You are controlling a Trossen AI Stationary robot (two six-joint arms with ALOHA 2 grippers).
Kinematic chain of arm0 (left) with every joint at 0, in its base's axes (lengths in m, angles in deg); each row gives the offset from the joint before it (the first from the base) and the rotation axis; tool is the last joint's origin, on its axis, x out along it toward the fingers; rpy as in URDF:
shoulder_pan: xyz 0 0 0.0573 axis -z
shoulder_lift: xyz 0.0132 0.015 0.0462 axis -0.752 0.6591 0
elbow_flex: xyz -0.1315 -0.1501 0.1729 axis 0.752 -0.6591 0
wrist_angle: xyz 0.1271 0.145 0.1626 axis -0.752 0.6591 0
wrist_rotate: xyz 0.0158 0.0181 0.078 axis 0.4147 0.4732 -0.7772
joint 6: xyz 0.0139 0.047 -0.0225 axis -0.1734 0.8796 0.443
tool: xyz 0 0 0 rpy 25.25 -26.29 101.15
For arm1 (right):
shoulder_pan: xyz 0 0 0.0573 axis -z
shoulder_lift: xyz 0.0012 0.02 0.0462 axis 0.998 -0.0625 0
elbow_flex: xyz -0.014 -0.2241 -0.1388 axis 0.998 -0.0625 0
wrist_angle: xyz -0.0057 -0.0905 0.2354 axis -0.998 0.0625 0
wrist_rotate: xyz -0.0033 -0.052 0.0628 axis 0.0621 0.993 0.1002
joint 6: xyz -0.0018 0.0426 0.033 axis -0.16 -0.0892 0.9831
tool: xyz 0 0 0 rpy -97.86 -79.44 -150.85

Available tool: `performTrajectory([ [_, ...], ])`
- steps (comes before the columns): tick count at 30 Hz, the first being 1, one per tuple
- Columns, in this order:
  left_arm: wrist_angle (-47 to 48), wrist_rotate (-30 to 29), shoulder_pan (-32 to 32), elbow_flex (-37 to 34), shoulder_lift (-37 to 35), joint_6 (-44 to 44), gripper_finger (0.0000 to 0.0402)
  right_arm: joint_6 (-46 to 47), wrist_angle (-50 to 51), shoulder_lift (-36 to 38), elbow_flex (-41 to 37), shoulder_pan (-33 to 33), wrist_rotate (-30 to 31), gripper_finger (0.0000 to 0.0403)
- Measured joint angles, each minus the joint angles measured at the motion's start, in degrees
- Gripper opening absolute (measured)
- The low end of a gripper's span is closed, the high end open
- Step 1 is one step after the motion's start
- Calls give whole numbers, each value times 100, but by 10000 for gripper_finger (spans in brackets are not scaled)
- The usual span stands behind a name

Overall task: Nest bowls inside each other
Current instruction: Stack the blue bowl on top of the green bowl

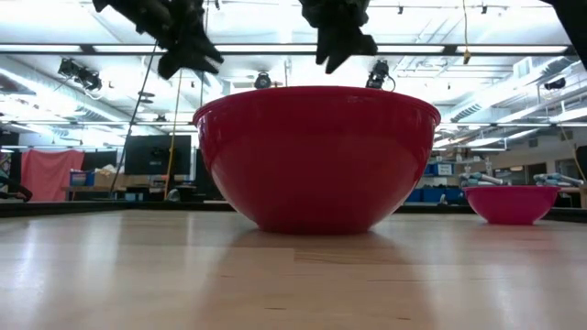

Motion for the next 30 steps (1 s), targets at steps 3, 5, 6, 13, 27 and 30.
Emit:
performTrajectory([
  [3,100,-206,-7,-80,7,47,151,-179,-240,0,45,30,-326,143],
  [5,127,-321,-7,-139,-4,-108,151,-226,-526,0,45,32,-456,143],
  [6,146,-359,-7,-160,-4,-172,151,-231,-684,-3,45,30,-477,143],
  [13,227,-291,-7,-229,92,-593,147,-458,-1754,-10,-14,48,-69,143],
  [27,1356,-1068,24,520,840,903,117,-52,-3039,-31,-999,187,614,141],
  [30,1259,-1075,28,534,951,835,117,377,-2901,-13,-1030,222,618,138],
])
